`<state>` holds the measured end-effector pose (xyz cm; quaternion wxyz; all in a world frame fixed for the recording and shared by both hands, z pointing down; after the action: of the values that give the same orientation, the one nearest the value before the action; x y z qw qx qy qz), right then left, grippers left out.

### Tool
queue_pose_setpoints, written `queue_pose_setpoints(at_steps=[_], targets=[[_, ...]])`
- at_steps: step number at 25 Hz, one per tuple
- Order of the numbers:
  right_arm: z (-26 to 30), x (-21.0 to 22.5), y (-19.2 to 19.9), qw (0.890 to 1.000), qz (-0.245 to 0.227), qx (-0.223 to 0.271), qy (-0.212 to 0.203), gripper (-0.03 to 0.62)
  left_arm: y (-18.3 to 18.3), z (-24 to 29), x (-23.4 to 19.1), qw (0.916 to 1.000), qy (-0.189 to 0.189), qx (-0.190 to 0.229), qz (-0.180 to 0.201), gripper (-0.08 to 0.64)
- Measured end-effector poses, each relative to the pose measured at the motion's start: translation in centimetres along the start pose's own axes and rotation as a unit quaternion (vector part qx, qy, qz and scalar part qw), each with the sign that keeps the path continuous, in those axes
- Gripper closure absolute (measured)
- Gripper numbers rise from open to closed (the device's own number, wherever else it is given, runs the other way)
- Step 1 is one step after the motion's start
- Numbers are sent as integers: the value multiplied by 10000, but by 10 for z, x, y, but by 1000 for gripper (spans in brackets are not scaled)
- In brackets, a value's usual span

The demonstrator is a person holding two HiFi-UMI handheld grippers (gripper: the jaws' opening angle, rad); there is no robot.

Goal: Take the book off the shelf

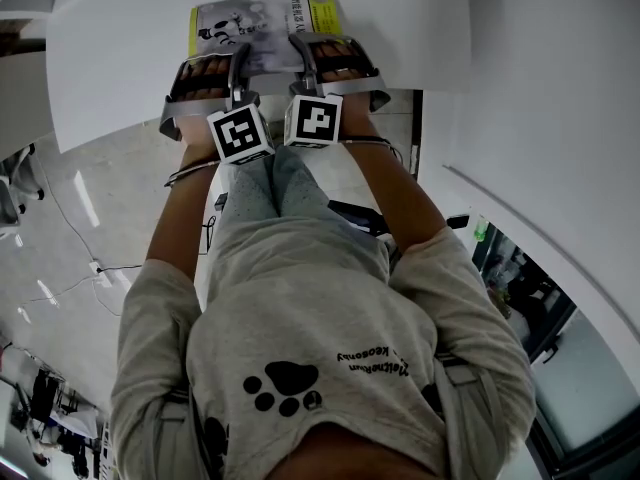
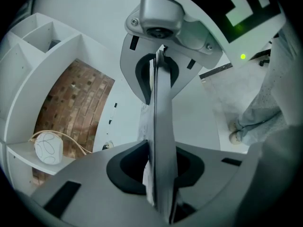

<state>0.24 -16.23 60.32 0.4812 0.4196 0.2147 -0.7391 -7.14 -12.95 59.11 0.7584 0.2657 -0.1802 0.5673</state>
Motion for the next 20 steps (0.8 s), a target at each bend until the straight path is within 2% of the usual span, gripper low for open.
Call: queue_pose_setpoints(at_steps=[9,14,20], targets=[[17,-14,0,9988,-146,-73,-464,495,5,20,9,9988,478,-37,-90,454],[17,-22,1,9980,-168,-148,-585,480,7,22,17,9959,858,-44,-268,389],[15,-27,-1,9938,64,-101,-1106,393,10,20,22,9914,1271,-70,-309,345]])
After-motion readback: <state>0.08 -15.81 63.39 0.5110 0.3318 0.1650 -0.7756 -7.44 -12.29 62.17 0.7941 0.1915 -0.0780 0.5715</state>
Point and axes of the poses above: the fingertips, and each gripper's own axes: z forward along the fingers, x to its right, y out of its underside, the point moved 7 cm from there along -z, backward along the fingers, and after that the axes turned 8 degrees about y, right-handed, at the moved point
